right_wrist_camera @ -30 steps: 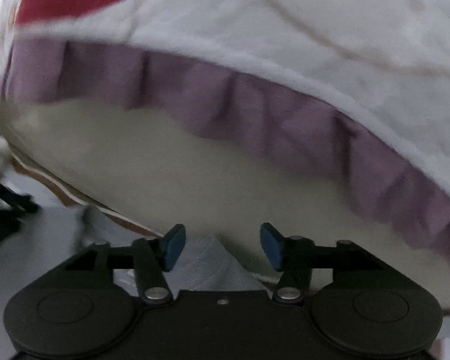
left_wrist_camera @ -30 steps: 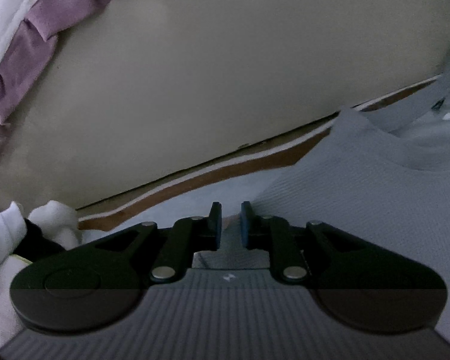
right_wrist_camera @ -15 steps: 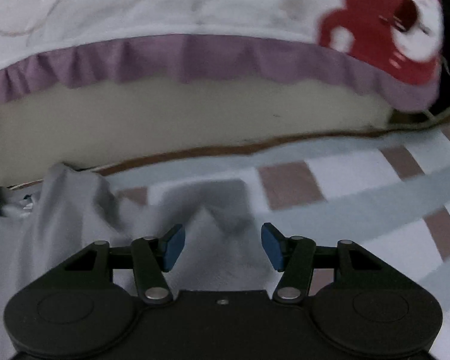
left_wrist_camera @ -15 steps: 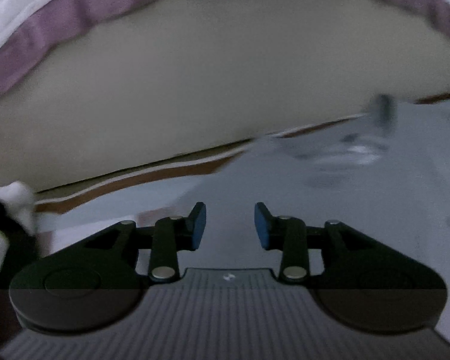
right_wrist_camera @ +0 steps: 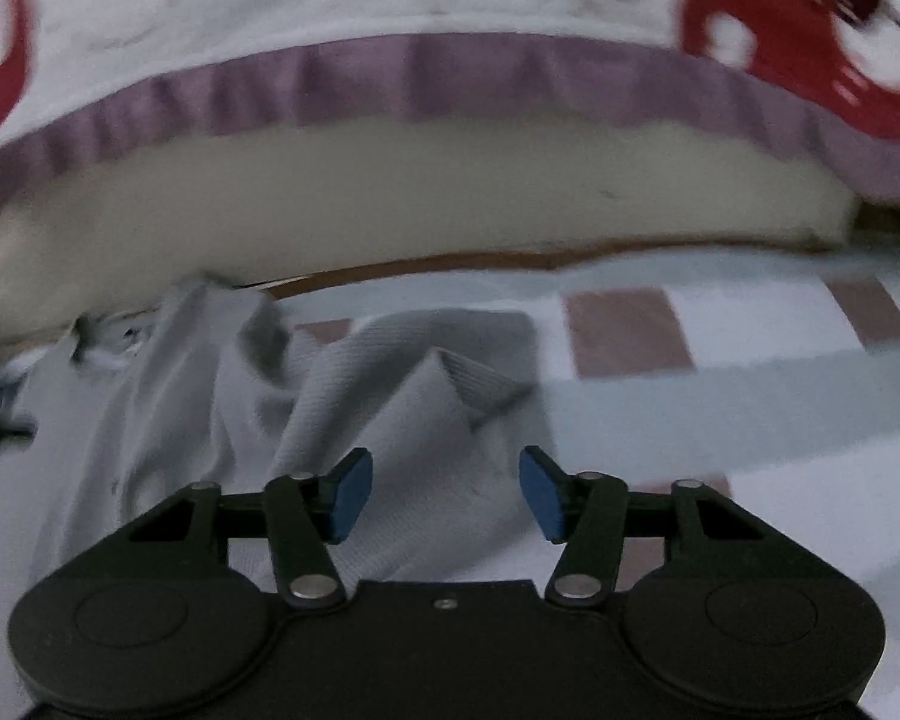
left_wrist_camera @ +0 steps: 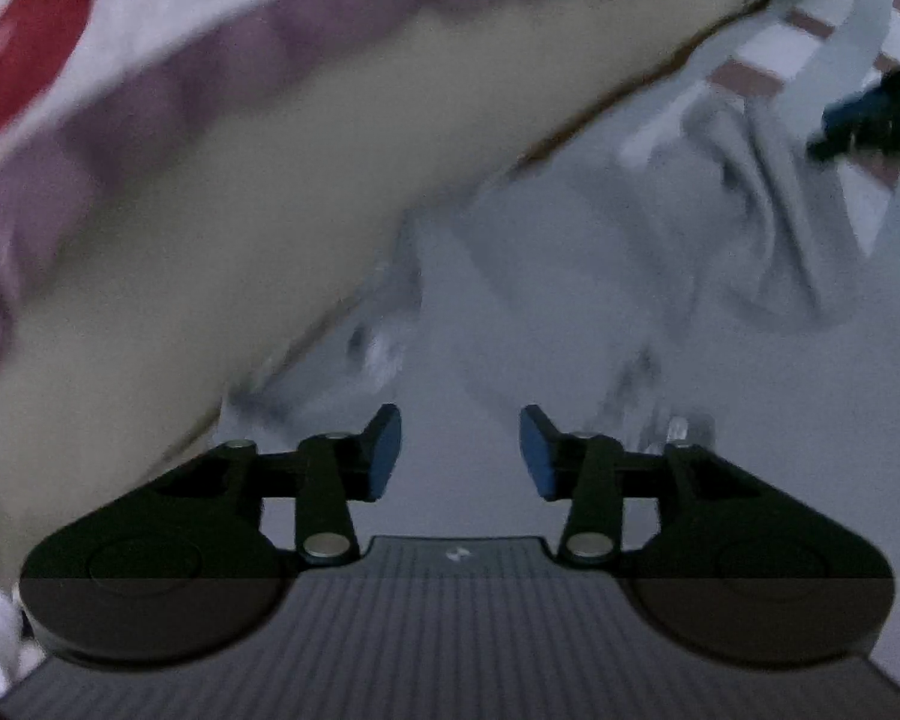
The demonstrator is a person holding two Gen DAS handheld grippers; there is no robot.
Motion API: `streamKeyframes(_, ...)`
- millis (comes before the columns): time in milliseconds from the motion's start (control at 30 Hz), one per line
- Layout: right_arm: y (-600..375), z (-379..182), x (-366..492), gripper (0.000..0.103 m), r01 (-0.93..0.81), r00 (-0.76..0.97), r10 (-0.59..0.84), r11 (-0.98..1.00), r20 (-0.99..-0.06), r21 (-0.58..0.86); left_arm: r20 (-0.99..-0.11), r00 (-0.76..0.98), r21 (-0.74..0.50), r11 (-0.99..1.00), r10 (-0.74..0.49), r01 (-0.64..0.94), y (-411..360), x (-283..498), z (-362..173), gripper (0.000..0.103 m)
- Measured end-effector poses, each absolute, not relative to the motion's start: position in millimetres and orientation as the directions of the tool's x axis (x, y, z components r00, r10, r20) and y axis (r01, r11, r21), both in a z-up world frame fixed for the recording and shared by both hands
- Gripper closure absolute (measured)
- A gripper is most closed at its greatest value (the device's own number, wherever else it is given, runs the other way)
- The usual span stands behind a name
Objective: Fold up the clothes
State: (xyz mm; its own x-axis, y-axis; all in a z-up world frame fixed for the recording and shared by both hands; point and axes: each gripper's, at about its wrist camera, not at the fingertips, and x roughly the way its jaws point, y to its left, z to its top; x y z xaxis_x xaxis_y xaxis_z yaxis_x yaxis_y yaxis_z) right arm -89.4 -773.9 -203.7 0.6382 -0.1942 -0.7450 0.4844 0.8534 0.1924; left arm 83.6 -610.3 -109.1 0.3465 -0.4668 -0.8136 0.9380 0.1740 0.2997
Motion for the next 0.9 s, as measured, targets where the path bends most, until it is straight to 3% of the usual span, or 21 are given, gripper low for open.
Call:
streamKeyframes(100, -779.0, -217.0, -87.1, 0.046, 0.446, 0.644, -0.203, 0.883, -0.738, 0.147, -0.793, 0.344, 0.279, 0.204, -0.503, 0.939, -645.0, 77.7, -114.9, 0.057)
streamKeyframes(267, -784.8, -234.7, -97.0, 0.045, 0.501, 0.628, -0.202, 0.844, -0.751, 0.193, -0.795, 0.263, 0.144, 0.251, -0.546, 0.957, -667.8, 73.9, -144.7, 0.054)
streamKeyframes(300, -778.3, -232.9, -95.7, 0.054, 0.474, 0.62, -0.21, 0.868, -0.756, 0.148, -0.804, 0.255, 0.14, 0.246, -0.538, 0.959, -672.7, 72.1, -152.9, 0.053)
streamKeyframes(333, -771.8, -231.1, -94.4, 0.086, 0.445, 0.612, -0.218, 0.889, -0.76, 0.103, -0.808, 0.256, 0.143, 0.244, -0.53, 0.959, -676.4, 70.6, -159.3, 0.053)
streamKeyframes(367, -765.3, -229.3, -93.1, 0.09, 0.415, 0.604, -0.228, 0.908, -0.764, 0.058, -0.804, 0.262, 0.144, 0.253, -0.533, 0.957, -678.1, 70.3, -162.4, 0.053)
streamKeyframes(633, -743.1, -205.1, -106.7, 0.092, 0.417, 0.445, -0.403, 0.884, -0.8, -0.213, -0.801, 0.311, 0.116, 0.377, -0.512, 0.919, -679.8, 90.0, -172.2, 0.052)
streamKeyframes(833, -772.6, -215.7, -123.2, 0.089, 0.536, 0.38, -0.308, 0.842, -0.872, -0.063, -0.808, 0.326, 0.129, 0.393, -0.49, 0.911, -681.6, 95.0, -175.4, 0.052)
streamKeyframes(900, -789.5, -217.3, -135.1, 0.079, 0.612, 0.433, -0.285, 0.789, -0.855, 0.047, -0.809, 0.325, 0.126, 0.396, -0.49, 0.91, -683.4, 94.8, -173.1, 0.052)
